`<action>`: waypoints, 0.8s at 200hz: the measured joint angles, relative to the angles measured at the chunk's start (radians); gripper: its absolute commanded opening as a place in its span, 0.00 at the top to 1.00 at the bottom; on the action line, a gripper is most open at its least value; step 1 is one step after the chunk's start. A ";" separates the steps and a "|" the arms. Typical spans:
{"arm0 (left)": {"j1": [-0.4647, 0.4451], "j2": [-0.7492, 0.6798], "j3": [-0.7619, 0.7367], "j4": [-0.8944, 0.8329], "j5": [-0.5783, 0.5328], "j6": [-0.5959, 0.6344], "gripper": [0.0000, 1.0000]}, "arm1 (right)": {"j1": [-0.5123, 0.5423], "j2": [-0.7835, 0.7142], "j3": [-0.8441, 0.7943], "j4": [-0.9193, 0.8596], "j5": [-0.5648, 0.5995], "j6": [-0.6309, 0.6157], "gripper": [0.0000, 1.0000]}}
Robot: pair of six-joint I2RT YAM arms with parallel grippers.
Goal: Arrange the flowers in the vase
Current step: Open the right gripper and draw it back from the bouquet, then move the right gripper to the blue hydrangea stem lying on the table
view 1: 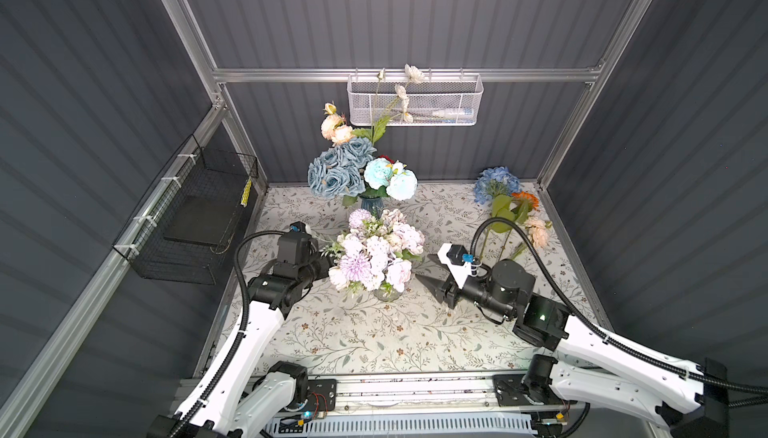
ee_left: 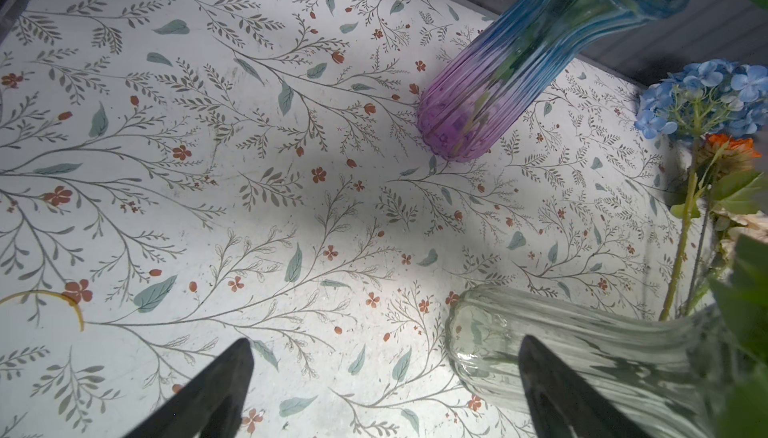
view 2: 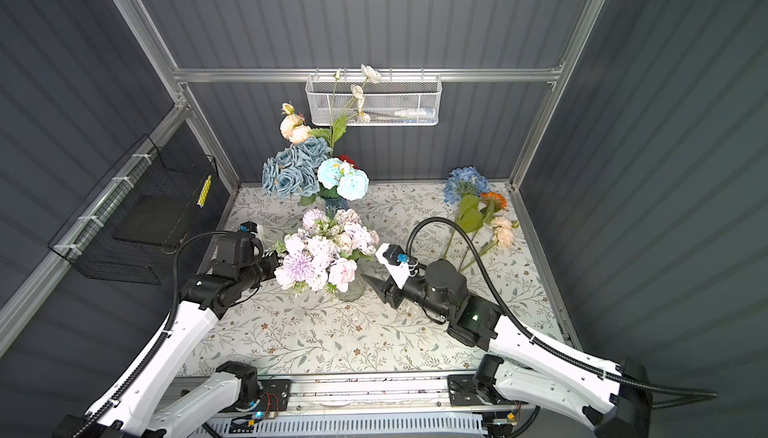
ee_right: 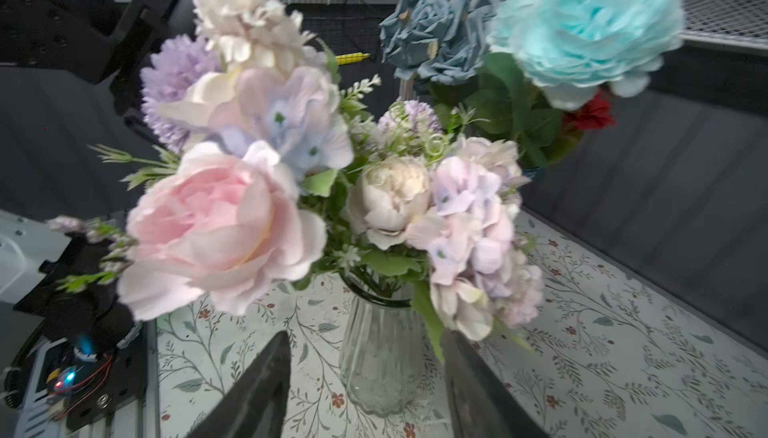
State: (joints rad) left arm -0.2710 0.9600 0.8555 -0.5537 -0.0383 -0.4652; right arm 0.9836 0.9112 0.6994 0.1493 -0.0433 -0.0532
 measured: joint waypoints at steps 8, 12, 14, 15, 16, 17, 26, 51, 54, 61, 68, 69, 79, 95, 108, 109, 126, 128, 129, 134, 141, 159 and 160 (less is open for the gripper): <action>0.000 0.007 0.000 0.008 0.016 -0.007 0.01 | 0.021 0.024 0.000 0.013 -0.002 -0.001 0.41; 0.000 0.011 -0.001 0.013 0.023 -0.011 0.01 | 0.031 0.039 0.000 0.021 -0.002 -0.002 0.41; 0.000 0.013 -0.002 0.018 0.027 -0.012 0.01 | 0.035 0.048 0.000 0.026 -0.002 -0.004 0.41; 0.000 0.014 -0.002 0.018 0.029 -0.013 0.01 | 0.036 0.051 0.000 0.029 -0.002 -0.004 0.41; 0.000 0.015 -0.002 0.021 0.032 -0.014 0.00 | 0.038 0.055 0.000 0.031 -0.003 -0.005 0.41; 0.000 0.016 -0.002 0.022 0.033 -0.014 0.00 | 0.041 0.060 0.000 0.034 -0.003 -0.006 0.41; 0.000 0.023 -0.005 0.034 0.048 -0.019 0.01 | 0.055 0.100 0.002 0.057 -0.002 -0.015 0.39; 0.000 0.028 -0.018 0.082 0.097 -0.030 0.01 | 0.071 0.216 0.021 0.120 0.009 -0.050 0.37; 0.000 0.027 -0.019 0.089 0.103 -0.030 0.01 | 0.072 0.227 0.025 0.129 0.011 -0.056 0.37; 0.000 0.026 -0.024 0.106 0.116 -0.030 0.01 | 0.072 0.256 0.036 0.150 0.022 -0.069 0.37; 0.000 0.021 -0.029 0.122 0.130 -0.030 0.01 | 0.072 0.280 0.049 0.172 0.032 -0.084 0.38; 0.000 0.021 -0.029 0.123 0.131 -0.030 0.01 | 0.072 0.283 0.050 0.174 0.033 -0.085 0.39; 0.000 0.014 -0.035 0.141 0.146 -0.029 0.01 | 0.072 0.310 0.072 0.195 0.049 -0.100 0.41; 0.000 0.003 -0.042 0.160 0.168 -0.020 0.01 | 0.072 0.347 0.121 0.220 0.077 -0.117 0.48; 0.003 -0.006 -0.050 0.167 0.180 -0.008 0.01 | 0.072 0.371 0.162 0.241 0.098 -0.126 0.54; 0.003 -0.006 -0.051 0.167 0.180 -0.006 0.01 | 0.071 0.373 0.167 0.245 0.101 -0.131 0.55; 0.003 -0.025 -0.078 0.181 0.192 0.012 0.01 | 0.066 0.394 0.201 0.271 0.120 -0.126 0.61; 0.003 -0.027 -0.082 0.182 0.193 0.014 0.01 | 0.064 0.396 0.204 0.275 0.123 -0.129 0.62; 0.003 -0.031 -0.085 0.184 0.193 0.014 0.01 | 0.064 0.396 0.205 0.275 0.122 -0.129 0.62; 0.003 -0.039 -0.098 0.190 0.196 0.018 0.01 | 0.060 0.401 0.209 0.283 0.126 -0.123 0.63; 0.003 -0.058 -0.121 0.196 0.200 0.022 0.01 | 0.054 0.408 0.216 0.289 0.131 -0.115 0.64; 0.003 -0.116 -0.175 0.208 0.217 0.035 0.01 | 0.035 0.436 0.234 0.297 0.142 -0.094 0.65; 0.003 -0.118 -0.177 0.208 0.217 0.035 0.01 | 0.034 0.438 0.235 0.297 0.142 -0.093 0.65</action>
State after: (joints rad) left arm -0.2684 0.8421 0.6788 -0.3458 0.1791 -0.4297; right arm 1.0176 1.3487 0.9340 0.4465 0.0990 -0.1463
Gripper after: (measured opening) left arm 0.994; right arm 0.353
